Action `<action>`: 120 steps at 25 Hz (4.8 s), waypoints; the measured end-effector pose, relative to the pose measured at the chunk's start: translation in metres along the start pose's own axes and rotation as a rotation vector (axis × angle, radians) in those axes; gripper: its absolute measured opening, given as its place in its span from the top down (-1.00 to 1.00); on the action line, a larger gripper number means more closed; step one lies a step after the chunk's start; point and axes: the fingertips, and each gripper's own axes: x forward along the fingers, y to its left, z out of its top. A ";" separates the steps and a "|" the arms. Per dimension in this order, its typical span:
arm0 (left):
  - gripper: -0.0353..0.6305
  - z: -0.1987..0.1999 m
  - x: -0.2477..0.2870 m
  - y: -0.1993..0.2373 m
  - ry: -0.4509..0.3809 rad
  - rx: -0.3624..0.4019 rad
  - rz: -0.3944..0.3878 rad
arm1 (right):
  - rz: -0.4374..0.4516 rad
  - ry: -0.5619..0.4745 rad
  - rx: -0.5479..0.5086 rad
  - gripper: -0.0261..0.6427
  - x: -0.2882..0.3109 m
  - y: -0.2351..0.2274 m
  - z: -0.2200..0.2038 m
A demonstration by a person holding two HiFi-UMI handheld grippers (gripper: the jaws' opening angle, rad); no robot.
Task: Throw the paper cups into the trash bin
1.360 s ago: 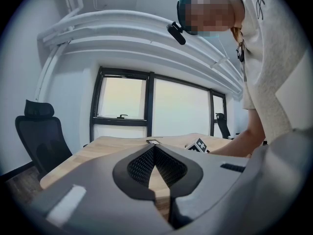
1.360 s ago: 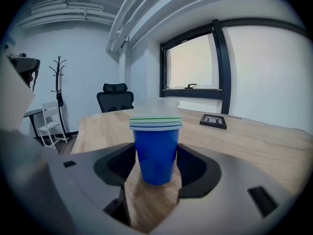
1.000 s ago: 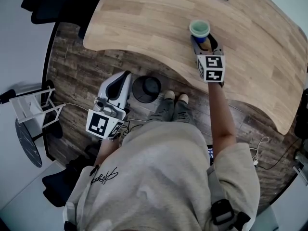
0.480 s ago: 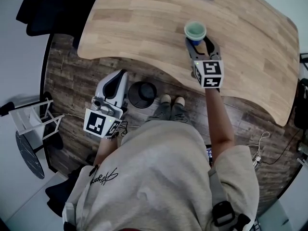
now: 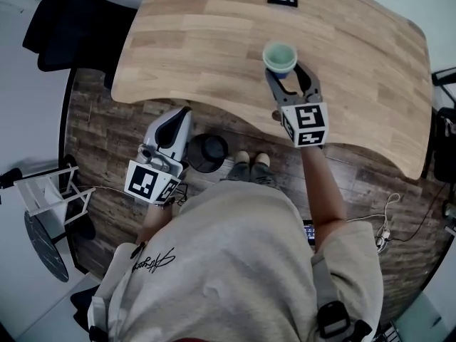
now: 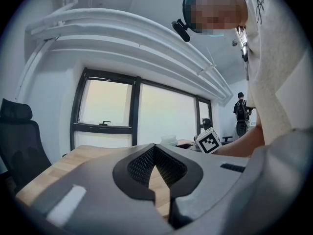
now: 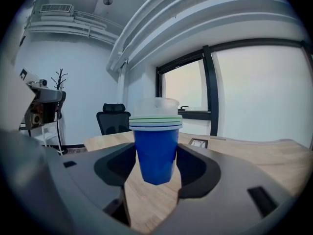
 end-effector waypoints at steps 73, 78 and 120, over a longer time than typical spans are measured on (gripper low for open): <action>0.89 0.034 0.094 -0.113 -0.104 0.099 -0.244 | -0.195 -0.224 0.050 0.13 -0.204 -0.060 0.047; 0.89 0.037 0.082 -0.106 -0.113 0.109 -0.190 | -0.149 -0.238 0.042 0.13 -0.197 -0.054 0.052; 0.89 0.025 -0.305 -0.072 -0.120 0.128 0.098 | 0.137 -0.315 0.010 0.13 -0.250 0.306 0.083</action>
